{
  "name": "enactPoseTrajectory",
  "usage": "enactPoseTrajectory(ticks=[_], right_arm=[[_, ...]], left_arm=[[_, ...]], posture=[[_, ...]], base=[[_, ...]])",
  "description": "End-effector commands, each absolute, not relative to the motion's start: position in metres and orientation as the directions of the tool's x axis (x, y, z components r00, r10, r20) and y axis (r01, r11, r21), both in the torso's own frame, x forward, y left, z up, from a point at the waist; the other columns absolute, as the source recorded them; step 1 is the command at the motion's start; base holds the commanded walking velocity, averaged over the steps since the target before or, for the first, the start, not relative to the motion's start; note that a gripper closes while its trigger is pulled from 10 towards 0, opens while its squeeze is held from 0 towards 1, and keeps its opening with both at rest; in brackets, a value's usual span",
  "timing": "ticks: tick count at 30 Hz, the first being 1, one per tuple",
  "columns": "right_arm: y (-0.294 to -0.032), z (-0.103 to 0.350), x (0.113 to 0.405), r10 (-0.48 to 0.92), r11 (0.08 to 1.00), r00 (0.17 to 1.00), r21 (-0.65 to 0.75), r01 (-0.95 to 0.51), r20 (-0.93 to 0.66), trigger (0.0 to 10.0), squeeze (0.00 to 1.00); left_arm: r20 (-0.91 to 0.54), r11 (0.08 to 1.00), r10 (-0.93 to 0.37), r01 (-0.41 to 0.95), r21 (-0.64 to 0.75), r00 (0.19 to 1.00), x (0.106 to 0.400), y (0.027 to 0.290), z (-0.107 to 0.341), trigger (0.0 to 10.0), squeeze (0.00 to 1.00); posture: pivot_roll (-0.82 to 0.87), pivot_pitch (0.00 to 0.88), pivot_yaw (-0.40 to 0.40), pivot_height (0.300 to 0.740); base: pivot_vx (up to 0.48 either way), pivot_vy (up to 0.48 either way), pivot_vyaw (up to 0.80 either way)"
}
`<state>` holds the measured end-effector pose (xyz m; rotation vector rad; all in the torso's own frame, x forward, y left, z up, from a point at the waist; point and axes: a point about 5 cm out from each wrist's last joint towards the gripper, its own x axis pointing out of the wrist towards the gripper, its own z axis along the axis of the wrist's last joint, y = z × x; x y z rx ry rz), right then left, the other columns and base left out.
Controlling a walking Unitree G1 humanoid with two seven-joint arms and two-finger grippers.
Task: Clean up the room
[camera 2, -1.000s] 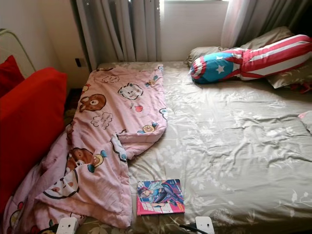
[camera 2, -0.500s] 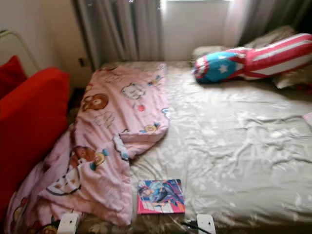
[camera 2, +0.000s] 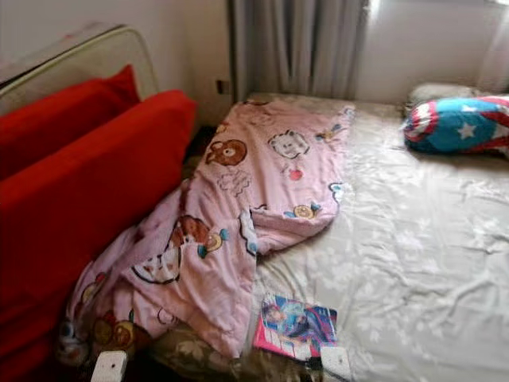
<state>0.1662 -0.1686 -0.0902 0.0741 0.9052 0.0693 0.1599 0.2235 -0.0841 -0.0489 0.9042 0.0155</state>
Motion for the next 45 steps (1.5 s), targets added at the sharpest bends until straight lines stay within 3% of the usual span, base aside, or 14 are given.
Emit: enactPoseTrajectory(ticks=[1,9,17,23,29,35,36,38,40,42,45], right_arm=[[-0.173,-0.093,0.159,0.083,0.996,0.601,0.082,-0.029,-0.795,10.0,0.0],[-0.186,-0.093,0.152,0.081,0.996,0.599,0.046,-0.074,-0.796,10.0,0.0],[-0.193,-0.093,0.147,0.089,0.995,0.604,0.043,-0.09,-0.792,10.0,0.0],[-0.183,-0.094,0.148,0.117,0.993,0.611,0.072,-0.097,-0.783,10.0,0.0],[-0.175,-0.095,0.148,0.094,0.995,0.623,0.08,-0.05,-0.776,10.0,0.0],[-0.178,-0.092,0.147,-0.024,0.981,0.697,0.116,0.153,-0.716,10.0,0.0],[-0.179,-0.071,0.188,-0.025,0.987,0.796,0.114,0.117,-0.605,10.0,0.0],[-0.182,-0.04,0.236,0.002,0.996,0.884,0.079,0.04,-0.468,10.0,0.0],[-0.19,-0.033,0.244,0.018,0.995,0.893,0.098,0.029,-0.45,10.0,0.0],[-0.204,-0.027,0.247,0.007,0.993,0.908,0.111,0.044,-0.419,10.0,0.0],[-0.208,-0.019,0.254,-0.011,0.989,0.93,0.134,0.064,-0.367,10.0,0.0]], left_arm=[[-0.781,0.999,-0.015,-0.017,-0.033,0.624,0.161,0.222,-0.084,10.0,0.0],[-0.774,0.995,-0.027,-0.057,-0.082,0.633,0.152,0.208,-0.089,10.0,0.0],[-0.772,0.993,-0.042,-0.059,-0.102,0.635,0.146,0.198,-0.092,10.0,0.0],[-0.765,0.995,-0.032,-0.055,-0.088,0.644,0.147,0.208,-0.09,10.0,0.0],[-0.762,0.99,-0.007,-0.1,-0.095,0.647,0.146,0.218,-0.089,10.0,0.0],[-0.727,0.971,0.023,-0.187,-0.146,0.687,0.145,0.22,-0.087,10.0,0.0],[-0.717,0.966,0.031,-0.205,-0.157,0.696,0.145,0.219,-0.087,10.0,0.0],[-0.602,0.968,0.031,-0.174,-0.18,0.798,0.213,0.213,-0.056,10.0,0.0],[-0.493,0.977,0.003,-0.107,-0.184,0.87,0.254,0.208,-0.028,10.0,0.0],[-0.377,0.978,-0.031,-0.05,-0.205,0.926,0.277,0.203,-0.006,10.0,0.0],[-0.301,0.977,-0.05,-0.016,-0.211,0.952,0.287,0.197,0.006,10.0,0.0]], posture=[[-0.03,0.0,0.008,0.74],[-0.02,0.0,-0.036,0.74],[0.03,0.0,-0.047,0.74],[0.02,0.0,-0.035,0.74],[-0.01,0.0,0.001,0.74],[-0.03,0.0,0.015,0.74],[-0.03,0.0,0.015,0.74],[-0.01,0.0,-0.01,0.74],[0.01,0.0,-0.023,0.74],[0.03,0.0,-0.031,0.74],[0.02,0.0,-0.034,0.74]], base=[[0.0,0.0,0.0],[0.0,0.0,0.0],[0.0,0.0,0.8],[0.0,0.0,0.74],[0.0,0.0,0.0],[0.0,0.0,0.0],[0.0,0.0,0.0],[0.0,0.0,0.0],[0.0,0.0,0.0],[0.0,0.0,0.0],[0.0,0.0,0.0]])
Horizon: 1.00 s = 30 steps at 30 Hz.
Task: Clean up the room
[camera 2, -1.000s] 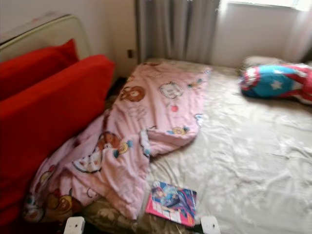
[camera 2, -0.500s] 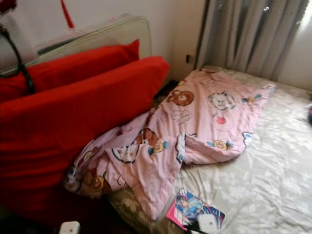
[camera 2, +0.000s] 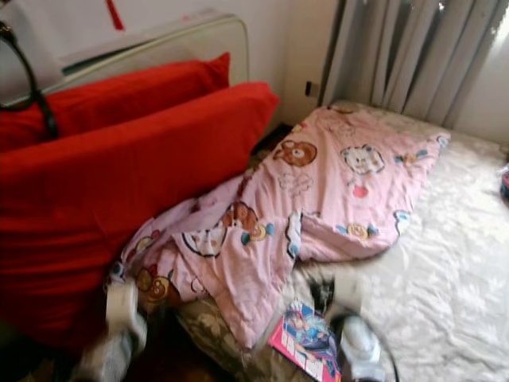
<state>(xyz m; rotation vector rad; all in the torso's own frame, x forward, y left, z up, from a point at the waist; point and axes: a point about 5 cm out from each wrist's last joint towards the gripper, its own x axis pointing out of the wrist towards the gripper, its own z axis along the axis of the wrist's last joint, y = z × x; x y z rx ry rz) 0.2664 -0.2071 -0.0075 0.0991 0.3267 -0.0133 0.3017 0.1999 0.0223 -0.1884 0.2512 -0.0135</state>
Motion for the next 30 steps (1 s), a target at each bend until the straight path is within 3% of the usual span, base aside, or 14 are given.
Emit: enactPoseTrajectory(ticks=[1,5,10,15,30], right_arm=[[-0.208,-0.015,0.258,-0.011,0.988,0.94,0.143,0.063,-0.342,10.0,0.0],[-0.2,-0.004,0.27,0.009,0.989,0.962,0.147,0.032,-0.273,10.0,0.0],[-0.185,0.006,0.278,0.072,0.984,0.978,0.173,-0.038,-0.196,10.0,0.0],[-0.178,0.007,0.271,0.07,0.984,0.987,0.174,-0.044,-0.142,10.0,0.0],[-0.189,0.009,0.269,0.014,0.993,0.99,0.114,0.002,-0.143,10.0,0.0]], left_arm=[[-0.277,0.979,-0.065,0.008,-0.203,0.959,0.29,0.193,0.009,10.0,0.0],[-0.215,0.983,-0.159,0.134,-0.128,0.964,0.291,0.18,0.016,10.0,0.0],[-0.143,0.982,-0.18,0.168,-0.092,0.973,0.293,0.178,0.025,10.0,0.0],[-0.058,0.992,-0.1,0.095,-0.08,0.993,0.295,0.186,0.038,10.0,0.0],[-0.061,0.995,-0.081,0.077,-0.069,0.995,0.3,0.189,0.044,10.0,0.0]], posture=[[0.02,0.0,-0.034,0.74],[0.02,0.0,-0.036,0.74],[0.01,0.0,-0.03,0.74],[0.0,0.0,-0.034,0.74],[-0.01,0.0,-0.019,0.74]], base=[[0.0,0.0,0.0],[0.0,0.0,0.0],[0.0,0.0,0.0],[0.0,0.0,0.0],[0.0,0.0,0.0]])
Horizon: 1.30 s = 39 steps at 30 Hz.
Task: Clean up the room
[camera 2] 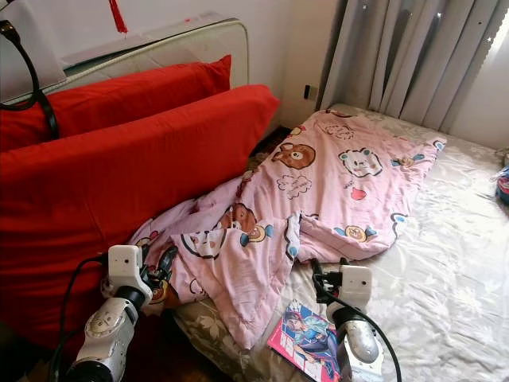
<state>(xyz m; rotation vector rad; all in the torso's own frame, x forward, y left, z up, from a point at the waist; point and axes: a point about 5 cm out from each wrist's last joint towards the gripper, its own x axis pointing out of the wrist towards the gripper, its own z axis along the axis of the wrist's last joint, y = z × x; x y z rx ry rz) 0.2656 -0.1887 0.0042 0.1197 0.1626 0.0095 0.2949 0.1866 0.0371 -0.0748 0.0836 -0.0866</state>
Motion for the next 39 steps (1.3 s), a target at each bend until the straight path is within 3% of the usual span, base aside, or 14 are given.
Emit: enactPoseTrajectory(ticks=[1,10,17,27,39], right_arm=[[-0.188,0.009,0.27,0.013,0.993,0.99,0.114,0.003,-0.144,10.0,0.0],[-0.182,0.009,0.274,0.032,0.994,0.985,0.106,-0.014,-0.168,10.0,0.0],[-0.18,0.01,0.276,0.043,0.994,0.987,0.107,-0.026,-0.156,10.0,0.0],[-0.179,0.009,0.276,0.044,0.993,0.985,0.111,-0.025,-0.169,10.0,0.0],[-0.175,0.004,0.275,0.049,0.993,0.976,0.112,-0.025,-0.213,10.0,0.0]], left_arm=[[-0.058,0.995,-0.081,0.077,-0.068,0.995,0.302,0.189,0.046,10.0,0.0],[-0.057,0.991,-0.122,0.118,-0.064,0.991,0.308,0.182,0.052,10.0,0.0],[-0.038,0.997,-0.074,0.072,-0.035,0.997,0.315,0.196,0.061,10.0,0.0],[-0.029,0.991,-0.122,0.12,-0.059,0.992,0.317,0.178,0.062,10.0,0.0],[-0.058,0.985,-0.157,0.152,-0.081,0.986,0.314,0.175,0.056,10.0,0.0]], posture=[[-0.01,0.0,-0.019,0.74],[-0.01,0.0,-0.027,0.697],[0.0,0.0,-0.032,0.697],[0.0,0.0,-0.028,0.683],[0.01,0.0,-0.023,0.683]], base=[[0.0,0.0,0.0],[0.0,0.0,0.0],[0.0,0.0,0.0],[0.0,0.0,0.0],[0.0,0.0,0.0]])
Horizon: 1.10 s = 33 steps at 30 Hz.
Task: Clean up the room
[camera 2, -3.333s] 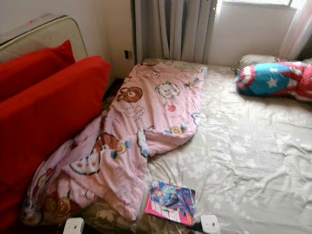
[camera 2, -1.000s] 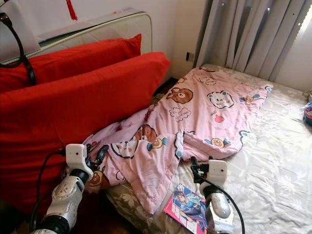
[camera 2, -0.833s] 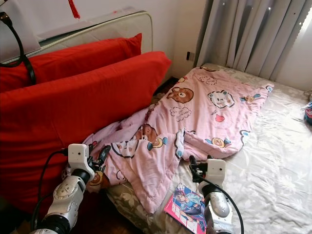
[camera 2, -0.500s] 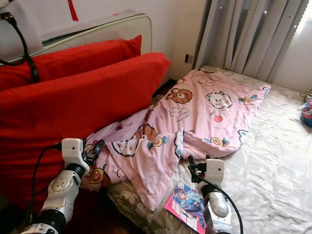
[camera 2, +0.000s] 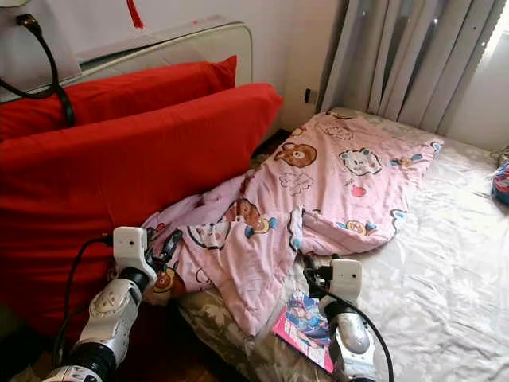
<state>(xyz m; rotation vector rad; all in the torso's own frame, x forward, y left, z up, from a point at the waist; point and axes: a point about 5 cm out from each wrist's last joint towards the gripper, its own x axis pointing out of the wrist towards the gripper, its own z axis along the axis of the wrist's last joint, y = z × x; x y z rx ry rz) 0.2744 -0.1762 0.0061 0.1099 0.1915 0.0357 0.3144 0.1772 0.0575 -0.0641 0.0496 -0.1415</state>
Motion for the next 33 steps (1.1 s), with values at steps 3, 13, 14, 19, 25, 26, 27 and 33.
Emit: enactPoseTrajectory(ticks=[3,13,14,19,25,26,27,33], right_arm=[[-0.172,0.002,0.275,0.058,0.993,0.972,0.112,-0.033,-0.227,10.0,0.0],[-0.168,0.004,0.276,0.069,0.991,0.975,0.131,-0.042,-0.21,10.0,0.0],[-0.167,0.004,0.276,0.071,0.991,0.975,0.13,-0.044,-0.211,10.0,0.0],[-0.166,0.006,0.278,0.067,0.99,0.978,0.136,-0.04,-0.199,10.0,0.0],[-0.175,0.002,0.272,0.052,0.993,0.975,0.119,-0.027,-0.215,10.0,0.0],[-0.176,0.002,0.273,0.048,0.993,0.975,0.119,-0.023,-0.215,10.0,0.0],[-0.177,0.003,0.274,0.046,0.993,0.976,0.12,-0.02,-0.214,10.0,0.0],[-0.185,0.011,0.282,0.03,0.994,0.981,0.109,-0.009,-0.193,10.0,0.0]], left_arm=[[-0.062,0.983,-0.17,0.165,-0.08,0.984,0.314,0.172,0.055,10.0,0.0],[-0.063,0.985,-0.162,0.158,-0.074,0.985,0.315,0.179,0.058,10.0,0.0],[-0.062,0.985,-0.161,0.157,-0.075,0.985,0.315,0.18,0.059,10.0,0.0],[-0.054,0.986,-0.157,0.153,-0.071,0.986,0.315,0.184,0.06,10.0,0.0],[-0.069,0.985,-0.152,0.146,-0.089,0.986,0.31,0.179,0.054,10.0,0.0],[-0.067,0.985,-0.152,0.145,-0.095,0.986,0.31,0.178,0.054,10.0,0.0],[-0.065,0.985,-0.152,0.145,-0.099,0.986,0.31,0.177,0.055,10.0,0.0],[-0.053,0.984,-0.146,0.14,-0.112,0.988,0.312,0.175,0.057,10.0,0.0]], posture=[[0.01,0.0,-0.021,0.669],[0.04,0.0,-0.02,0.654],[0.04,0.0,-0.02,0.654],[0.03,0.0,-0.016,0.654],[0.02,0.0,-0.019,0.654],[0.02,0.0,-0.02,0.654],[0.02,0.0,-0.02,0.654],[0.0,0.0,-0.034,0.654]], base=[[0.0,0.0,0.0],[0.0,0.0,0.0],[0.0,0.0,0.0],[0.0,0.0,0.0],[0.0,0.0,0.0],[0.0,0.0,0.0],[0.0,0.0,0.0],[0.0,0.0,0.0]])
